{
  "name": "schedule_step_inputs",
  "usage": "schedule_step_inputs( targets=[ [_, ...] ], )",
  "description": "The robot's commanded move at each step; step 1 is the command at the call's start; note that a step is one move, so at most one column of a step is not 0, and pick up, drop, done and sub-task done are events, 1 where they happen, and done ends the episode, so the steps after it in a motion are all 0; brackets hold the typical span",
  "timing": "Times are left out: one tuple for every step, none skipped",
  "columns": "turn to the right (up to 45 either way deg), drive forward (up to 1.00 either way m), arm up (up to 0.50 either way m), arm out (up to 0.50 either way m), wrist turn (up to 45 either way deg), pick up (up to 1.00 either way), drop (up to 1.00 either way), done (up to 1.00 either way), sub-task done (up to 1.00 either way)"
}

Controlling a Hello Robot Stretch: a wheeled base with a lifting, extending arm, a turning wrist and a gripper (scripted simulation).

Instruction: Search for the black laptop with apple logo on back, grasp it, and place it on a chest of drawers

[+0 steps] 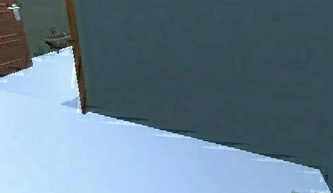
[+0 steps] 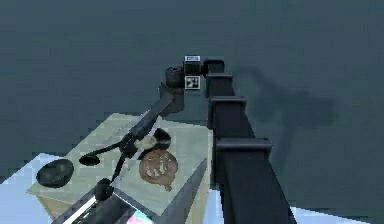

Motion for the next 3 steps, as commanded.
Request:
schedule_step_inputs(
  targets=[
    [0.0,0.00,0.00,-0.30,0.0,0.00,0.00,0.00,0.00],
    [45.0,0.00,0.00,0.00,0.0,0.00,0.00,0.00,0.00],
    [45.0,0.00,0.00,0.00,0.0,0.00,0.00,0.00,0.00]
  ],
)
